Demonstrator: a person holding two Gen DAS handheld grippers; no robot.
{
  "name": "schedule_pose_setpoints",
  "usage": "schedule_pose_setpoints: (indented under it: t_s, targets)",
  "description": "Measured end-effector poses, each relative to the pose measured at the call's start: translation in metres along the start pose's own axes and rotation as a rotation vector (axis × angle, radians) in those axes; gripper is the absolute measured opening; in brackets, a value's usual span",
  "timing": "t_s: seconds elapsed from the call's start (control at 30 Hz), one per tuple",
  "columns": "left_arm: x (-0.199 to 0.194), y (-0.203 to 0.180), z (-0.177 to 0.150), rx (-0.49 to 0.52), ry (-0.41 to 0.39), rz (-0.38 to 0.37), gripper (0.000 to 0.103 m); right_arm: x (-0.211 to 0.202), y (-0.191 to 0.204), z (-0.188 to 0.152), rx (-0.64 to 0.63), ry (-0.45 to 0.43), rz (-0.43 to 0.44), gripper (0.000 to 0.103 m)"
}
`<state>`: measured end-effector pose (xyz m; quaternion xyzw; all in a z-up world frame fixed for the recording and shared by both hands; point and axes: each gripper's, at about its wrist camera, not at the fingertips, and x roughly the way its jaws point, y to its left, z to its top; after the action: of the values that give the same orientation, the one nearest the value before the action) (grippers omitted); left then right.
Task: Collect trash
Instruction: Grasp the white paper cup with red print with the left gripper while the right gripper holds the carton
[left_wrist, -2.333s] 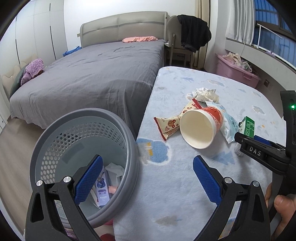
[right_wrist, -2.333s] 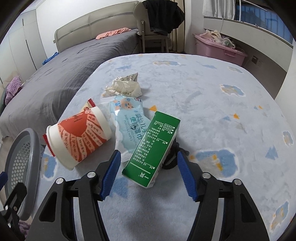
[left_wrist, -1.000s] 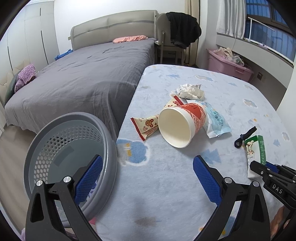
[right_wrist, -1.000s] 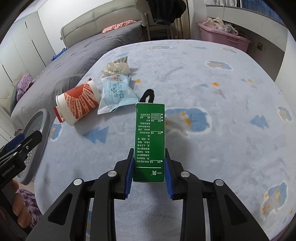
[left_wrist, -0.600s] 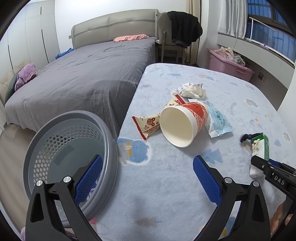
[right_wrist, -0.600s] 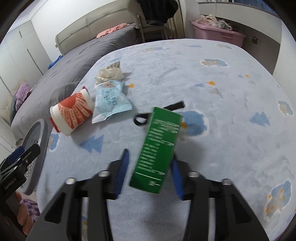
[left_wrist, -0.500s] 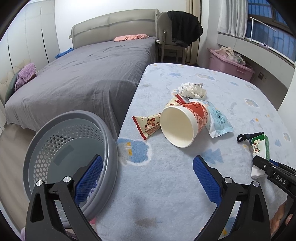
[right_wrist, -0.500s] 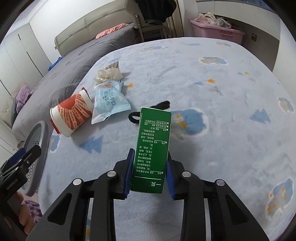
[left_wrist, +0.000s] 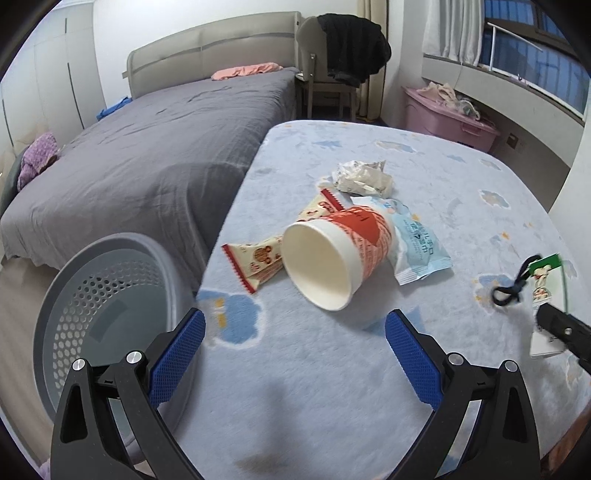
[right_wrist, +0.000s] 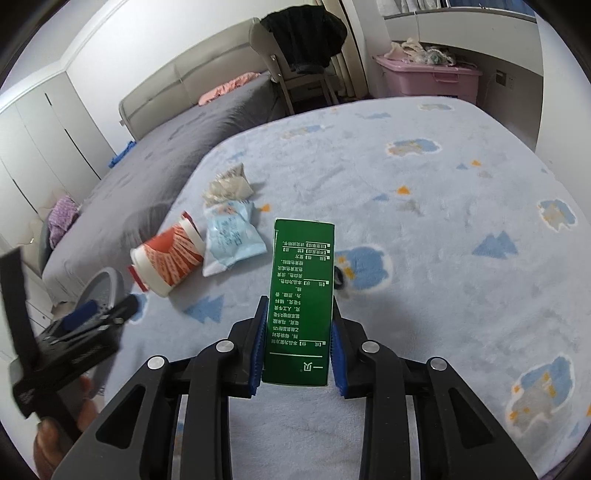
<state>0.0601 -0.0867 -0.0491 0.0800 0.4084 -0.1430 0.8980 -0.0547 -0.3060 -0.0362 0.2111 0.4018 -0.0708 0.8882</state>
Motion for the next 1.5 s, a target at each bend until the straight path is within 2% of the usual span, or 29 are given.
schedule_pose_setpoints:
  t_s: [0.53, 0.87, 1.23, 1.37, 1.5]
  targets:
    - [0.055, -0.012, 0.026, 0.022, 0.044, -0.027, 0.096, 0.008, -0.008, 0.0, 0.026, 0.042, 0.066, 0.029]
    - [0.077, -0.021, 0.045, 0.042, 0.038, -0.096, 0.095, 0.012, -0.01, 0.001, 0.034, 0.054, 0.076, 0.029]
    - [0.069, -0.03, 0.041, 0.057, 0.022, -0.11, 0.084, 0.019, -0.014, -0.002, 0.045, 0.076, 0.063, 0.029]
    - [0.061, -0.03, 0.037, 0.059, 0.021, -0.119, 0.083, 0.026, -0.002, -0.009, -0.008, 0.134, 0.112, 0.029]
    - [0.052, -0.029, 0.036, 0.055, 0.003, -0.126, 0.083, 0.023, 0.015, -0.014, -0.081, 0.146, 0.134, 0.032]
